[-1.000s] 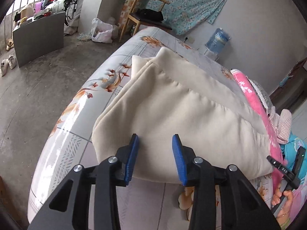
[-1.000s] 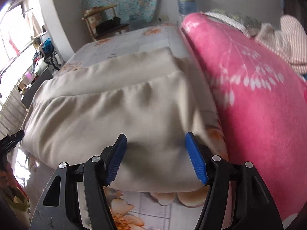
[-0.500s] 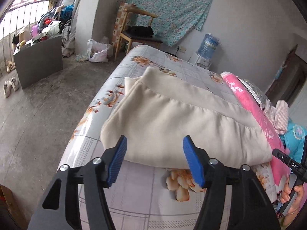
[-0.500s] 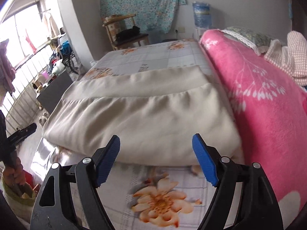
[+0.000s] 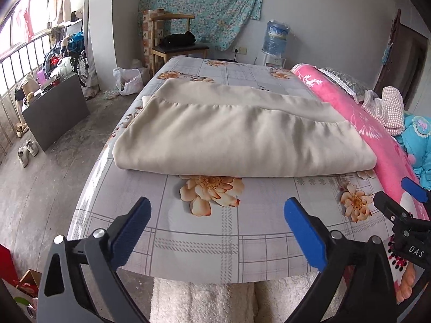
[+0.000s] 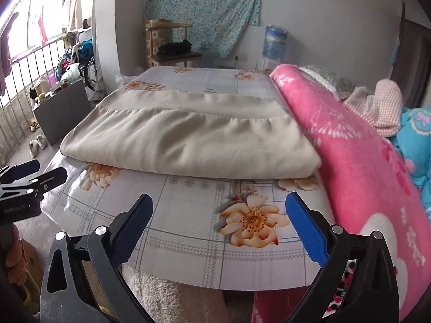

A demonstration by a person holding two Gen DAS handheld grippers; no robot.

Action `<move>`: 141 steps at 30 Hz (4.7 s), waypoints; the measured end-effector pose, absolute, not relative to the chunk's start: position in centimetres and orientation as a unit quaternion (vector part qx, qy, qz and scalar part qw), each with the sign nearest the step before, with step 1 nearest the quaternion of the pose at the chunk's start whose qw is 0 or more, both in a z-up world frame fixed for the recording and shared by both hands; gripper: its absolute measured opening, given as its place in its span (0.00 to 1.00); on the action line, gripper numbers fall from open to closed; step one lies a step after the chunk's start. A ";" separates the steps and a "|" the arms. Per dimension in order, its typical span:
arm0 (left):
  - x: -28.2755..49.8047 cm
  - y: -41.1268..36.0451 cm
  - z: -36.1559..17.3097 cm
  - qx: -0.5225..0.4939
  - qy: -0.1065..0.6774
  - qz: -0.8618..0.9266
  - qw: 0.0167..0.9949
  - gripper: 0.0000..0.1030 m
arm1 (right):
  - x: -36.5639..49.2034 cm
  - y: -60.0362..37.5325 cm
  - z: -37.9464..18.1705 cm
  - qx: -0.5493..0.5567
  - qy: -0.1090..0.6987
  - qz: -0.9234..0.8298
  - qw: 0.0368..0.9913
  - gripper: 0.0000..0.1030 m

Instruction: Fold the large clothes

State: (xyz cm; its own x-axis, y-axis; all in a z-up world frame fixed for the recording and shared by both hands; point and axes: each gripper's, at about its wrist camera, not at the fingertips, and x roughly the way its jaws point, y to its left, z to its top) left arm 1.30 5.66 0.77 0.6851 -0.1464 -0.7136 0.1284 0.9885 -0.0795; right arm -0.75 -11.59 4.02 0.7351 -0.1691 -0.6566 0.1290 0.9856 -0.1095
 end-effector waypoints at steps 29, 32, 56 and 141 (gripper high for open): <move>0.7 4.1 1.4 0.007 0.401 0.004 0.916 0.95 | -0.3 -9.7 4.3 -0.009 0.372 -0.089 0.924 0.92; 0.6 4.0 1.4 0.010 0.402 0.006 0.916 0.95 | -0.1 -9.4 4.3 -0.015 0.374 -0.088 0.923 0.92; 0.5 3.6 0.8 0.010 0.414 -0.001 0.910 0.95 | -0.2 -9.7 4.1 -0.010 0.380 -0.092 0.920 0.92; 0.6 3.1 1.5 0.012 0.406 0.006 0.914 0.95 | -0.6 -9.5 4.0 -0.006 0.383 -0.085 0.920 0.92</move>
State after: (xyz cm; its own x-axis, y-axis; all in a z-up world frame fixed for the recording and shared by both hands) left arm 0.55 3.12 1.53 0.6709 0.0207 -0.7413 -0.0015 0.9996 0.0265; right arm -0.56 -9.50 4.01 0.6926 -0.1618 -0.7029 0.1528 0.9853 -0.0762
